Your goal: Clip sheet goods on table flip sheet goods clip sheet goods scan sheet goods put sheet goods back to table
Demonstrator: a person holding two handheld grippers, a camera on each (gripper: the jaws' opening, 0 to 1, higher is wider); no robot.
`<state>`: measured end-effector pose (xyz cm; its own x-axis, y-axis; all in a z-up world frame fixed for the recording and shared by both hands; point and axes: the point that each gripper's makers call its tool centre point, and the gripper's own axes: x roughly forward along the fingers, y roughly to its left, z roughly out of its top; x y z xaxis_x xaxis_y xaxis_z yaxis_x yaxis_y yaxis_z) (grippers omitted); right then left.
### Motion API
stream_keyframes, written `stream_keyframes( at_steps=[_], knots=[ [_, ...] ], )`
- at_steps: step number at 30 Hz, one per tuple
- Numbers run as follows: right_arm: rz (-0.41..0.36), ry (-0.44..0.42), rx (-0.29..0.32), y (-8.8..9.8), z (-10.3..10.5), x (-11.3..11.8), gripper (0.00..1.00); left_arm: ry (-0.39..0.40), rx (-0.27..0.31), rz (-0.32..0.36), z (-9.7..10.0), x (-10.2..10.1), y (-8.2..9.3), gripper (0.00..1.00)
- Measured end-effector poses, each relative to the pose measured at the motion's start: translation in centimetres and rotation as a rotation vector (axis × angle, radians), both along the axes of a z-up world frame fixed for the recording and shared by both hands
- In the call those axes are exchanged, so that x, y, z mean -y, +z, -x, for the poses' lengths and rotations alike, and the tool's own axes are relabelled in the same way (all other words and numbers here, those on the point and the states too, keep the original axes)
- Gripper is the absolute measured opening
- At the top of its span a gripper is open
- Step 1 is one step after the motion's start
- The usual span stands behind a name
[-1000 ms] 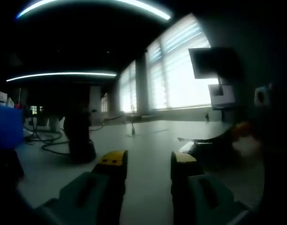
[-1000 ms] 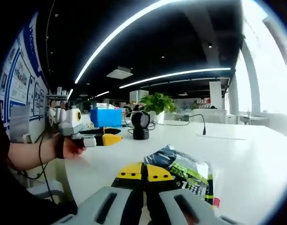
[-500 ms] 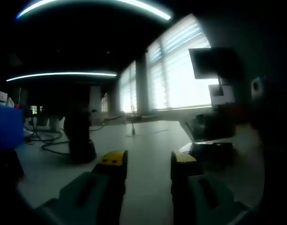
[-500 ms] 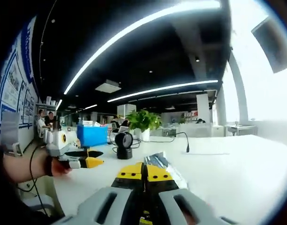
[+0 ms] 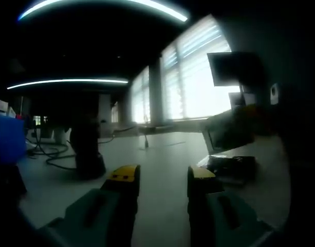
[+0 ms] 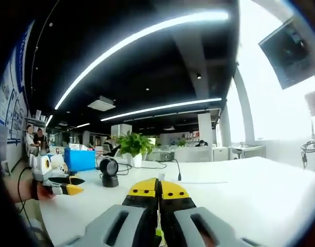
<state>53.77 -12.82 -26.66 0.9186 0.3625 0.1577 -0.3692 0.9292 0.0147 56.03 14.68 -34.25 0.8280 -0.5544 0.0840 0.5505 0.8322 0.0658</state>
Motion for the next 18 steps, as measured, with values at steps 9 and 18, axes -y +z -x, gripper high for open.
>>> stream_keyframes(
  at_steps=[9,18],
  knots=[
    [-0.061,-0.063,0.007,-0.1,-0.3,2.6,0.00,0.000,0.003,-0.001,0.0,0.0,0.0,0.29],
    [-0.113,-0.104,0.029,0.1,-0.1,3.9,0.00,0.002,0.004,-0.004,0.1,0.0,0.0,0.29]
  ],
)
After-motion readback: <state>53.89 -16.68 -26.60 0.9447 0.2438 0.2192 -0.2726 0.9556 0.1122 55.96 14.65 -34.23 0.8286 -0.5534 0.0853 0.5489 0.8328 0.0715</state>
